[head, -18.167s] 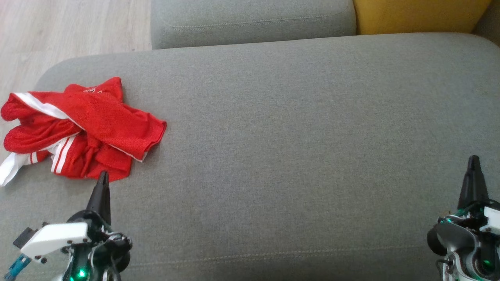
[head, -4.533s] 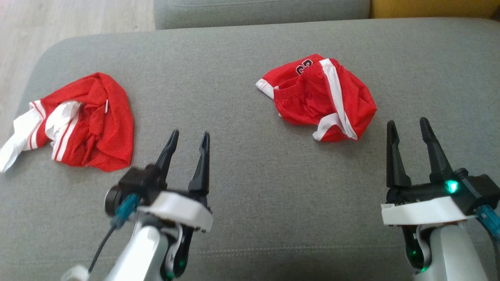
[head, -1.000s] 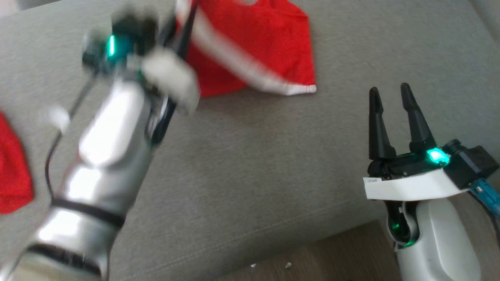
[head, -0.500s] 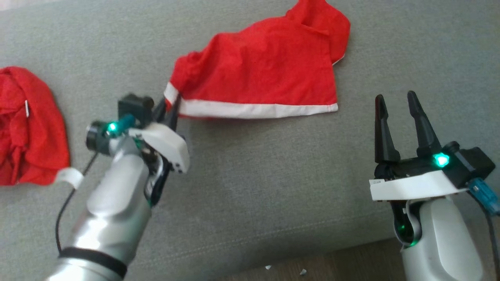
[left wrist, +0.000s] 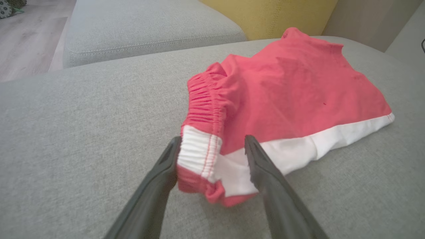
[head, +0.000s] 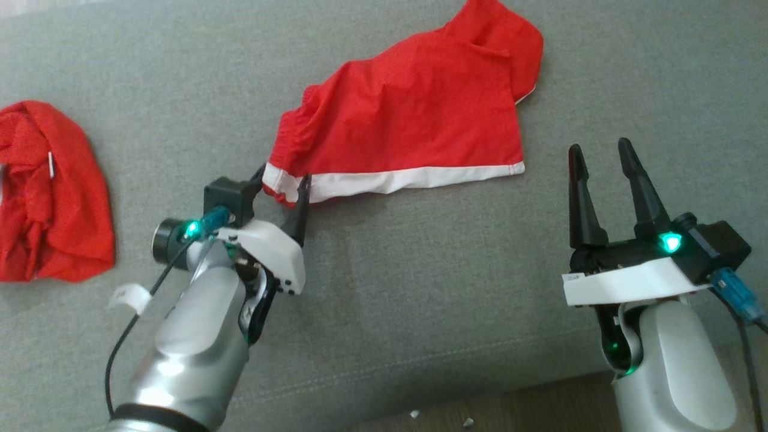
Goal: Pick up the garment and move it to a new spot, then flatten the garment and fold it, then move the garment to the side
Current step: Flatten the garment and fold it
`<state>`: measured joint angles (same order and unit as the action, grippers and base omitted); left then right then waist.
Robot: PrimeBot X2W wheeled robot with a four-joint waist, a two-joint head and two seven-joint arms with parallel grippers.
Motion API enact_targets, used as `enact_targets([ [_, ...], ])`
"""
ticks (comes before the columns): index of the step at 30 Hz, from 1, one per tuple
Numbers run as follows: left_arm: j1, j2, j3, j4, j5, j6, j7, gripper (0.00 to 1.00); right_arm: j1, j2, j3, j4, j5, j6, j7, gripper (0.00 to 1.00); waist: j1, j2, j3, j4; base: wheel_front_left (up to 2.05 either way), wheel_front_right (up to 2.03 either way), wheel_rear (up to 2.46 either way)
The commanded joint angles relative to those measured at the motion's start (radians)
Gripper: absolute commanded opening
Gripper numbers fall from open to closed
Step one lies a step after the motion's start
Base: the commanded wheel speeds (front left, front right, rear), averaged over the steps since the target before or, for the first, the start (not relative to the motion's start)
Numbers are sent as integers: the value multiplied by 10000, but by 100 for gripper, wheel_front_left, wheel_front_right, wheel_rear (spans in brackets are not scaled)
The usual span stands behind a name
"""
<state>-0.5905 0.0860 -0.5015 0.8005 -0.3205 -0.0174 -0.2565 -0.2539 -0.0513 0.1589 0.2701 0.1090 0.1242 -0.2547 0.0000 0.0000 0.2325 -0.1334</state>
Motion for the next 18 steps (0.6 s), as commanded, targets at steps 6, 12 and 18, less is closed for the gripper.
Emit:
enact_targets([
  [6, 344, 93, 894, -1132, 152, 227, -53, 100, -28, 11, 149, -250, -74, 65, -70, 100, 0, 0, -389, 126, 0, 0, 0],
  [12, 1230, 45, 1557, -2673, 386, 393, -53, 100, 308, 11, -78, -223, -163, 65, -70, 100, 0, 0, -844, 420, 0, 0, 0],
  [18, 2186, 5, 1994, -3819, 743, 490, -53, 100, 604, 11, -165, -154, -243, 65, -70, 100, 0, 0, -1251, 642, 0, 0, 0],
])
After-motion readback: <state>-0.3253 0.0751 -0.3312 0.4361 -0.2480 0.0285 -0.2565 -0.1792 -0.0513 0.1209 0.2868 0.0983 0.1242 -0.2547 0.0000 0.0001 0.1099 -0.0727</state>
